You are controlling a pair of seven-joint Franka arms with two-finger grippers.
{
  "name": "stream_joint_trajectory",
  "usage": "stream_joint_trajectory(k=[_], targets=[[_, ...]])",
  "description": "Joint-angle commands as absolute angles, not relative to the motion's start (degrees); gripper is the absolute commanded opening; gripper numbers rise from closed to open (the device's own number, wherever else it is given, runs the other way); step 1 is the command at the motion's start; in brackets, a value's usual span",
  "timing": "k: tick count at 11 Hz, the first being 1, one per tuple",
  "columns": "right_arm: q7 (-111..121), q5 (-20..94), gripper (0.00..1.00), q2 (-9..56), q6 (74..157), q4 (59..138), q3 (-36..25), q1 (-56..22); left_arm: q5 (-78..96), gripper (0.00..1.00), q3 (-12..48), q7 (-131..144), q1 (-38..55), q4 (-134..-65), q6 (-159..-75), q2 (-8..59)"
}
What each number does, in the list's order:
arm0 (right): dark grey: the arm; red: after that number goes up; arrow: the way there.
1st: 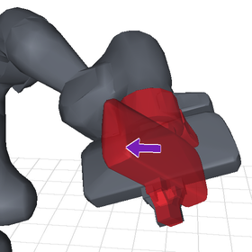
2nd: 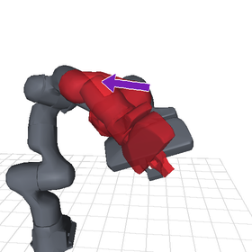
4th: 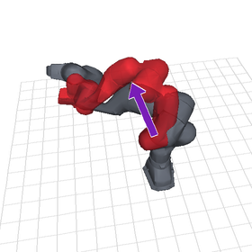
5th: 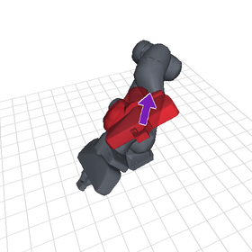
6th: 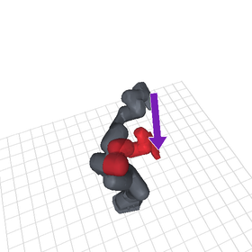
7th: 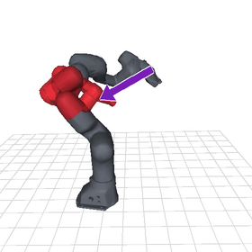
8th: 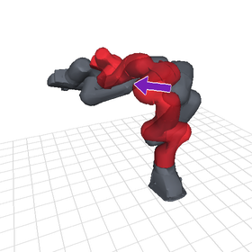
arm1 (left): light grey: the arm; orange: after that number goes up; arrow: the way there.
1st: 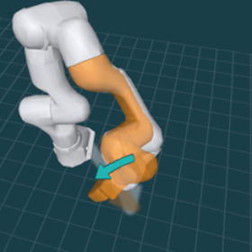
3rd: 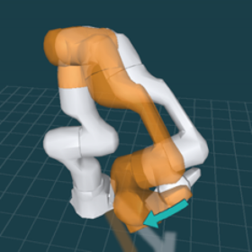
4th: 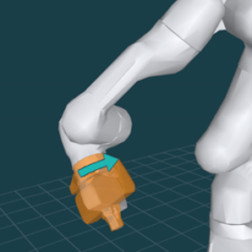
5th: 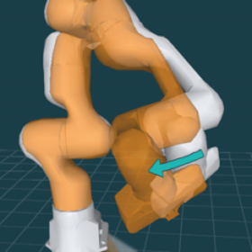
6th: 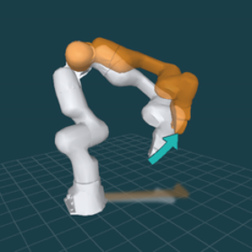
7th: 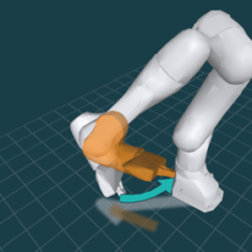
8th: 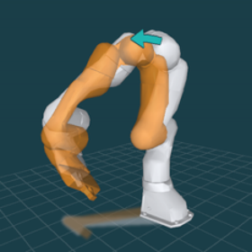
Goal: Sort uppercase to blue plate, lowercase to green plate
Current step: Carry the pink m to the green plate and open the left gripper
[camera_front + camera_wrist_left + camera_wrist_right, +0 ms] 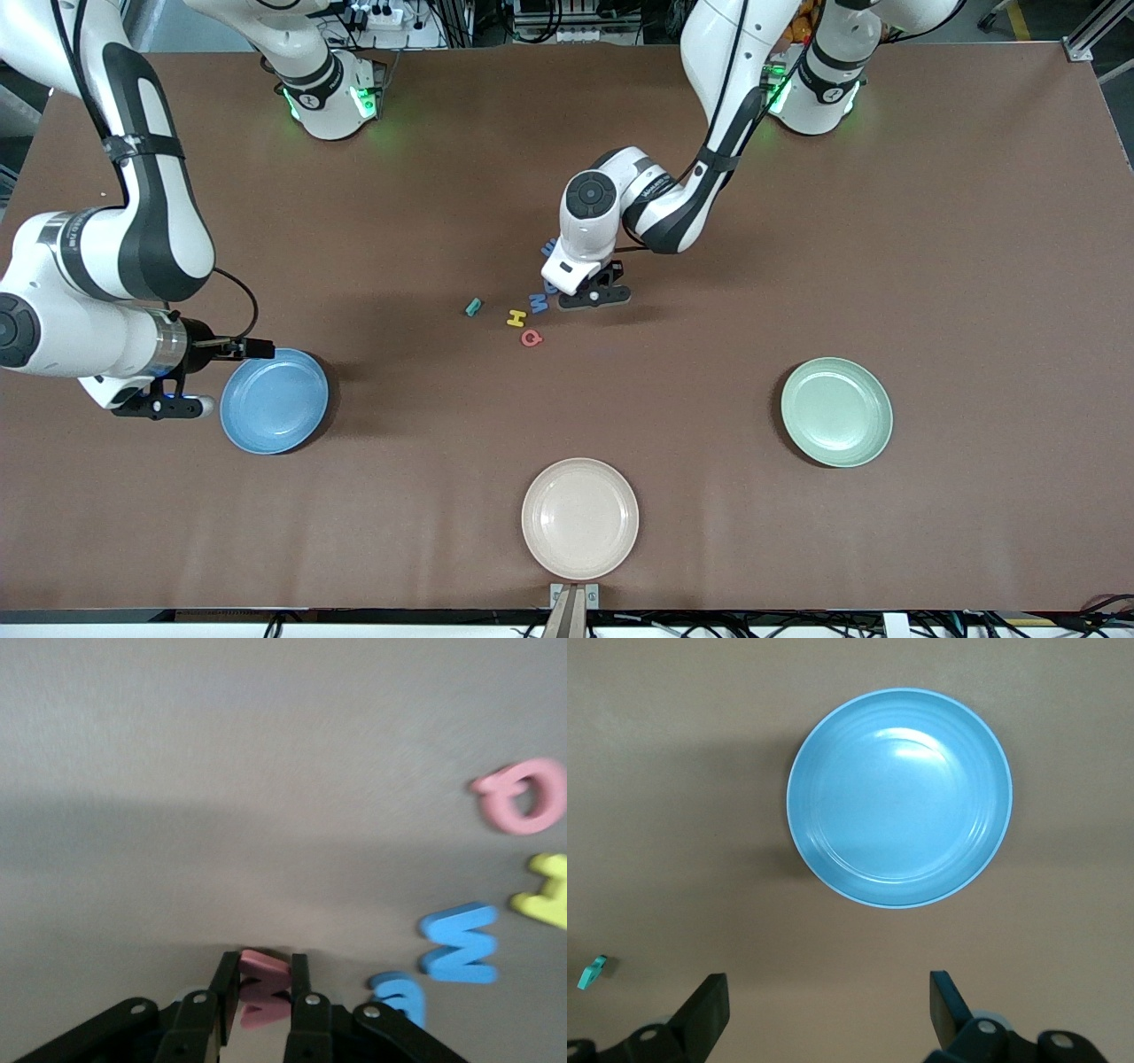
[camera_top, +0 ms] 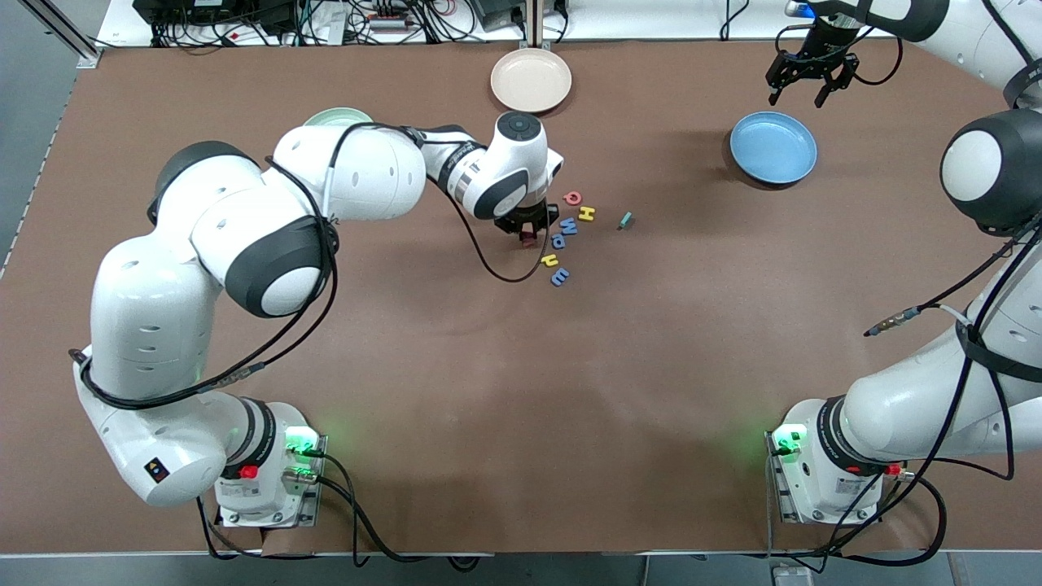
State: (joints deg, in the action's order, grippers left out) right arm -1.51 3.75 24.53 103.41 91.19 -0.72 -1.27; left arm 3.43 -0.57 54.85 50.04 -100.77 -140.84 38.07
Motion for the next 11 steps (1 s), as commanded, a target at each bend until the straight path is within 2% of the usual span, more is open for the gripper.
stream_joint_trajectory(k=[1, 5, 8, 11], targets=[[-2.1, 4.8, 1.0, 24.5, 104.0, 91.4, -0.4, -1.2, 1.8, 0.0, -1.4, 56.3, 48.0, -100.7, -138.0, 31.8], [-9.0, 5.0, 1.0, 24.5, 104.9, 91.7, -0.4, -3.5, 1.7, 0.0, -2.3, 49.2, 38.9, -100.4, -133.0, 24.4], [-13.2, 4.9, 1.0, 24.5, 107.4, 93.5, -0.4, -5.6, -1.7, 0.0, -2.6, 37.8, 27.0, -100.6, -129.6, 23.9], [-19.2, 5.0, 1.0, 24.3, 108.5, 94.9, -0.4, -8.5, -2.0, 0.0, -2.5, 21.6, 15.9, -99.8, -131.1, 28.1]])
